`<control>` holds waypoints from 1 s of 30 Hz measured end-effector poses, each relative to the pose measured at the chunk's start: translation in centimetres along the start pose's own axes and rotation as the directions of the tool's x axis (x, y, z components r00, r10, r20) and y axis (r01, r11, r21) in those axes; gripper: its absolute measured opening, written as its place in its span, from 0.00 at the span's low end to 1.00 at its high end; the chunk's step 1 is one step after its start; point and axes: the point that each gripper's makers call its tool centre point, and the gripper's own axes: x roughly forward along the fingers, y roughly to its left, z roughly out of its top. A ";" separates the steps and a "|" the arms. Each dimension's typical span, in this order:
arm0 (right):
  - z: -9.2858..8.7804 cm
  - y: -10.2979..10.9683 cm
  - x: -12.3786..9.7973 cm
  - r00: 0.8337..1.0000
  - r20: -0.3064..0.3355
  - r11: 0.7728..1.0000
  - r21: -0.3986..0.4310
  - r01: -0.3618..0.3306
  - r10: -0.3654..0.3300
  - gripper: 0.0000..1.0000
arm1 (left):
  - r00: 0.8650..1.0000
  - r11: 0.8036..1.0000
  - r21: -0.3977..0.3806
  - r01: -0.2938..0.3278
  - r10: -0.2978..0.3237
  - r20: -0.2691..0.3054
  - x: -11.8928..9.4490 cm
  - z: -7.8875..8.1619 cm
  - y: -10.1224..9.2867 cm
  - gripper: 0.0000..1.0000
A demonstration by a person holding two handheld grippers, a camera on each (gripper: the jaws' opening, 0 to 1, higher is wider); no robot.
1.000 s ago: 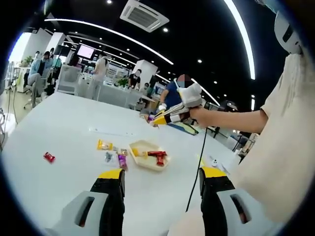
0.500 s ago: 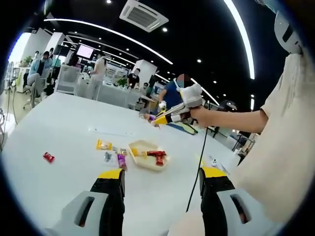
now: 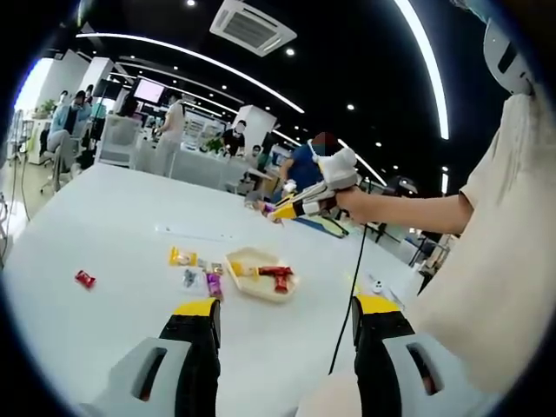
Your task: Place the target food into the container with the food tongs after gripping and lifting it, then release it inside without dropping or visibly crushing the food.
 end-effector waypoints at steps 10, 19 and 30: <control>0.1 -0.1 -0.1 1.000 -0.003 1.000 -0.005 0.001 -0.001 0.25 | 1.000 1.000 0.001 0.004 -0.004 0.002 0.2 0.2 -0.1 0.61; 0.0 -0.2 0.0 1.000 -0.004 1.000 -0.002 0.001 -0.001 0.25 | 1.000 1.000 -0.003 0.002 -0.002 -0.002 0.2 0.0 0.0 0.61; -0.3 -0.2 0.0 1.000 -0.007 1.000 0.002 0.003 -0.003 0.25 | 1.000 1.000 -0.004 0.001 -0.001 -0.002 0.1 -0.1 0.0 0.61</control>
